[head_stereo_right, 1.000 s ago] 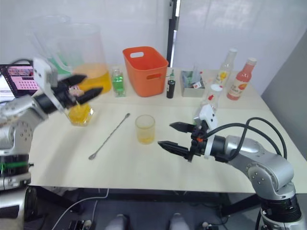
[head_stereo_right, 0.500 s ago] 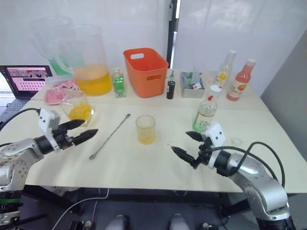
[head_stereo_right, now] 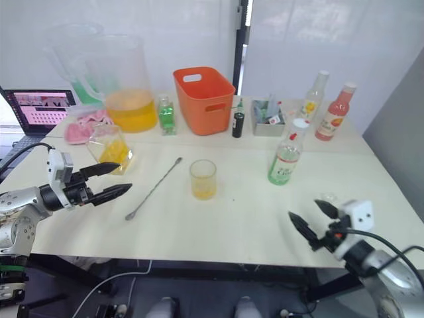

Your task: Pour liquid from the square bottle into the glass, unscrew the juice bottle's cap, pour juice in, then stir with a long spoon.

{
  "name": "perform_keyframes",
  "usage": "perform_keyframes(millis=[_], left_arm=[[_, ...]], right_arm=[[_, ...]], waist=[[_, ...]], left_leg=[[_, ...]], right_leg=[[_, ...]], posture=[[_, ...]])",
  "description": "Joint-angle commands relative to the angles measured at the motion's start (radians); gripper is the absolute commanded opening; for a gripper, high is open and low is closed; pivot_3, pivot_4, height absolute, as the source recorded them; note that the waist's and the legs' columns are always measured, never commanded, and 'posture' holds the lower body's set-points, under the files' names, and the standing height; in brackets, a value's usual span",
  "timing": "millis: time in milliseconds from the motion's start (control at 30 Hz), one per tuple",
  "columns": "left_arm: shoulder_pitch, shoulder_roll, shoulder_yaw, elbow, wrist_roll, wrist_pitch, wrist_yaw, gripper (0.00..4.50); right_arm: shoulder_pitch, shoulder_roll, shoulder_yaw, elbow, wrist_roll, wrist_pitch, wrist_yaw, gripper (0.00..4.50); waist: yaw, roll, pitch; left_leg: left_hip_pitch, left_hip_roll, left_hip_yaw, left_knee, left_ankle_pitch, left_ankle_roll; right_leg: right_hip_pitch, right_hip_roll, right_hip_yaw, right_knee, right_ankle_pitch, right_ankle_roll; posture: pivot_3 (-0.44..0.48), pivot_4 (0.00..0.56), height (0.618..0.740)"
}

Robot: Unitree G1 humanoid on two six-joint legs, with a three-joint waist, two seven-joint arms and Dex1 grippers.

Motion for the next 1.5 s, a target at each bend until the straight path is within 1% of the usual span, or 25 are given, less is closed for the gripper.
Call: perform_keyframes(millis=[33, 133, 233, 333, 433, 567, 700, 867, 1000, 1100, 1167, 1300, 1500], left_arm=[[-0.015, -0.010, -0.012, -0.019, -0.019, -0.019, -0.039, 4.47], [-0.022, -0.019, -0.015, -0.013, -0.021, -0.023, -0.046, 4.47], [-0.025, -0.023, -0.016, -0.015, -0.023, -0.023, -0.048, 4.47], [-0.013, -0.032, -0.003, -0.040, -0.035, -0.022, -0.041, 4.47], [0.025, -0.031, 0.016, -0.080, -0.051, -0.018, -0.032, 4.47], [0.099, -0.029, 0.063, -0.152, -0.068, -0.016, 0.008, 4.47], [0.211, -0.031, 0.132, -0.250, -0.094, -0.013, 0.057, 4.47], [0.349, -0.040, 0.203, -0.375, -0.140, 0.016, 0.111, 4.47], [0.450, -0.061, 0.240, -0.466, -0.167, 0.030, 0.158, 4.47], [0.494, -0.077, 0.245, -0.504, -0.176, 0.032, 0.182, 4.47], [0.508, -0.082, 0.244, -0.518, -0.182, 0.034, 0.193, 4.47], [0.539, -0.096, 0.207, -0.528, -0.159, 0.006, 0.189, 4.47], [0.548, -0.095, 0.176, -0.520, -0.127, -0.035, 0.178, 4.47]], right_arm=[[0.057, 0.014, -0.083, -0.012, 0.017, -0.062, 0.029, 4.50], [0.110, 0.032, -0.119, -0.017, 0.020, -0.087, 0.038, 4.50], [0.130, 0.037, -0.132, -0.023, 0.025, -0.097, 0.044, 4.50], [0.108, 0.024, -0.129, -0.038, 0.044, -0.079, 0.038, 4.50], [0.050, -0.008, -0.116, -0.034, 0.059, -0.050, 0.032, 4.50], [-0.119, -0.082, -0.067, 0.019, 0.071, 0.020, 0.010, 4.50], [-0.360, -0.142, 0.035, 0.119, 0.030, 0.091, -0.024, 4.50], [-0.589, -0.161, 0.135, 0.274, -0.021, 0.122, -0.033, 4.50], [-0.746, -0.151, 0.200, 0.413, -0.087, 0.092, -0.036, 4.50], [-0.837, -0.132, 0.217, 0.506, -0.113, 0.078, -0.046, 4.50], [-0.872, -0.122, 0.222, 0.556, -0.128, 0.063, -0.043, 4.50], [-0.952, -0.100, 0.244, 0.668, -0.146, 0.032, 0.003, 4.50], [-1.030, -0.075, 0.262, 0.799, -0.180, -0.013, 0.039, 4.50]], waist=[[-0.005, 0.000, 0.000], [-0.011, 0.000, 0.000], [-0.013, 0.000, 0.000], [-0.011, 0.000, 0.000], [-0.013, 0.000, 0.000], [-0.022, 0.000, 0.000], [-0.029, 0.000, 0.000], [-0.030, 0.001, 0.000], [-0.030, 0.001, 0.000], [-0.031, 0.001, 0.001], [-0.031, 0.001, 0.001], [-0.034, 0.001, 0.001], [-0.036, 0.001, 0.001]], left_leg=[[0.000, 0.000, 0.000, 0.000, 0.000, 0.000], [0.001, 0.000, 0.000, 0.000, 0.000, 0.000], [0.001, 0.000, 0.000, 0.000, 0.000, 0.000], [0.001, 0.000, 0.000, 0.000, 0.000, 0.000], [0.001, 0.000, 0.000, 0.000, 0.000, -0.001], [0.001, 0.000, 0.001, 0.000, 0.000, -0.001], [0.001, 0.000, 0.001, 0.000, 0.000, -0.001], [0.001, 0.000, 0.002, -0.002, 0.000, 0.000], [0.000, 0.000, 0.002, -0.001, 0.000, 0.000], [0.000, 0.000, 0.002, -0.002, 0.000, 0.000], [0.000, 0.000, 0.002, -0.002, 0.000, 0.000], [0.000, 0.000, 0.003, -0.002, 0.000, 0.000], [0.000, 0.000, 0.003, -0.003, 0.000, 0.000]], right_leg=[[0.000, 0.000, 0.000, 0.000, 0.000, 0.000], [0.000, 0.000, 0.000, 0.000, 0.000, 0.000], [0.000, 0.000, 0.000, 0.000, 0.000, 0.000], [0.000, 0.000, 0.000, 0.000, 0.000, 0.000], [0.000, -0.001, 0.000, -0.001, 0.000, 0.000], [0.000, -0.001, 0.001, -0.001, 0.000, 0.000], [0.000, -0.001, 0.000, -0.001, 0.000, -0.001], [0.000, -0.001, 0.001, -0.003, 0.000, -0.001], [0.000, -0.001, 0.001, -0.005, 0.000, -0.001], [0.000, -0.001, 0.001, -0.006, 0.000, -0.001], [0.000, -0.001, 0.001, -0.006, 0.000, -0.001], [0.000, -0.001, 0.001, -0.007, 0.000, -0.001], [-0.001, -0.001, 0.002, -0.007, 0.001, -0.001]], posture=[[0.000, 0.150, 0.717], [0.000, 0.150, 0.717], [0.000, 0.150, 0.717], [0.000, 0.150, 0.717], [0.000, 0.150, 0.717], [0.000, 0.150, 0.717], [0.000, 0.150, 0.717], [0.000, 0.150, 0.717], [0.000, 0.150, 0.717], [0.000, 0.150, 0.717], [0.000, 0.150, 0.717], [0.000, 0.150, 0.717], [0.000, 0.150, 0.717]])
